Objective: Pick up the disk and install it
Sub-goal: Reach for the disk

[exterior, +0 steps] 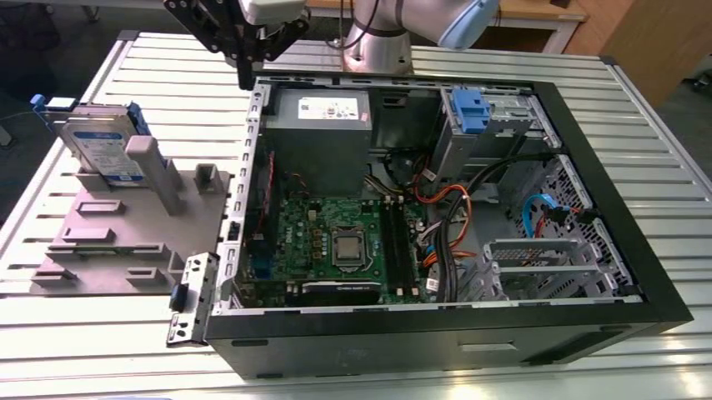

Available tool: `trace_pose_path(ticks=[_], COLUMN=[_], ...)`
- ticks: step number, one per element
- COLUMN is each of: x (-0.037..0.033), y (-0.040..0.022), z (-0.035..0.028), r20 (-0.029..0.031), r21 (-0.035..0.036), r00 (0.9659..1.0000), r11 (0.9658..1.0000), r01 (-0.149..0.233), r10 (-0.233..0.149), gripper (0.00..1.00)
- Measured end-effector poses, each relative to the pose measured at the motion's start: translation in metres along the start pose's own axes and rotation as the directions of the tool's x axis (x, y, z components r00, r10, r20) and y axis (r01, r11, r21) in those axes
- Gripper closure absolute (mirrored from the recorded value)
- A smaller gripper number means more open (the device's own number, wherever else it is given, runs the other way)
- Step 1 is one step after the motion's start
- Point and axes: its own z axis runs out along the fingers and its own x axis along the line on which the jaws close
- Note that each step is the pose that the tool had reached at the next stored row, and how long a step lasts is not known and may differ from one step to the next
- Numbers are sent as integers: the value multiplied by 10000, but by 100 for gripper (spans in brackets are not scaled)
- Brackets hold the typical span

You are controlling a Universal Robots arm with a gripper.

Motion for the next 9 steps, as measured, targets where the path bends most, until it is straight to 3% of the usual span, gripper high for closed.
trace_pose_path(ticks=[9], x=[8], y=[-1], z=[1], r20=[0], r21=[0], r00=[10000], r11=[10000], r01=[0], r10=[0], gripper=[89])
